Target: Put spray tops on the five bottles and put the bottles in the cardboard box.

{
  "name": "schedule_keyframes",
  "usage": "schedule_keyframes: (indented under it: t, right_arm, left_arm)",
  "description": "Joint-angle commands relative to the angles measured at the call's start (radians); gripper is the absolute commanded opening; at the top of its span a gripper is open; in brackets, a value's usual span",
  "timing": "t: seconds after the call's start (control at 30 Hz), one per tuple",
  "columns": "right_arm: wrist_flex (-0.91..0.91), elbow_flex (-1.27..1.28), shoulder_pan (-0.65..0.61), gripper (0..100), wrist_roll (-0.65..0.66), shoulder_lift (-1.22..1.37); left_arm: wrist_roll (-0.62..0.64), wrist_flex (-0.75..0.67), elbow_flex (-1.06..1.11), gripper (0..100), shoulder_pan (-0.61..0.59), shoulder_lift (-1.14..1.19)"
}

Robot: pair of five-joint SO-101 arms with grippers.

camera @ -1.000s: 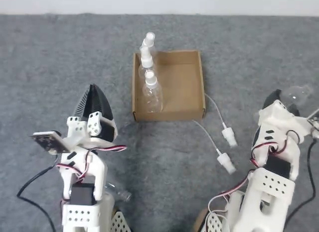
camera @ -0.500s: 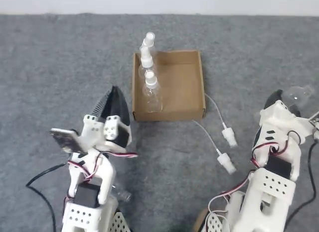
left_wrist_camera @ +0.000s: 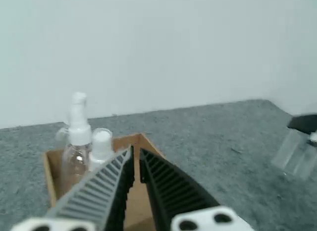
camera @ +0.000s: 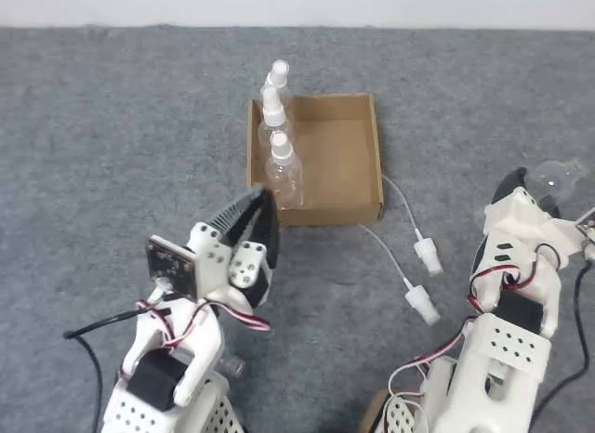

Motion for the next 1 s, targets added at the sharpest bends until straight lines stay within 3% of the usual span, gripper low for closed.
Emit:
schedule_keyframes:
  t: [0.0, 0.17, 0.43, 0.77, 0.97]
  right_arm:
    - [-0.025, -0.012, 0.004, 6.5, -0.006, -0.041]
    - [-0.025, -0.012, 0.001, 6.5, -0.006, -0.038]
    - [-0.024, -0.012, -0.015, 6.5, -0.005, -0.036]
    - [-0.024, -0.012, -0.012, 6.5, -0.005, -0.039]
    - [-0.024, -0.012, -0.001, 6.5, -0.005, -0.044]
  left_arm:
    - [-0.012, 0.014, -0.073, 1, 0.074, -0.02]
    - [-0.072, 0.103, -0.111, 1, 0.121, 0.058]
    - [-0.078, 0.114, -0.288, 1, 0.137, 0.391]
    - [-0.08, 0.115, -0.435, 16, 0.137, 0.687]
    - [-0.203, 0.137, -0.573, 17, 0.166, 0.876]
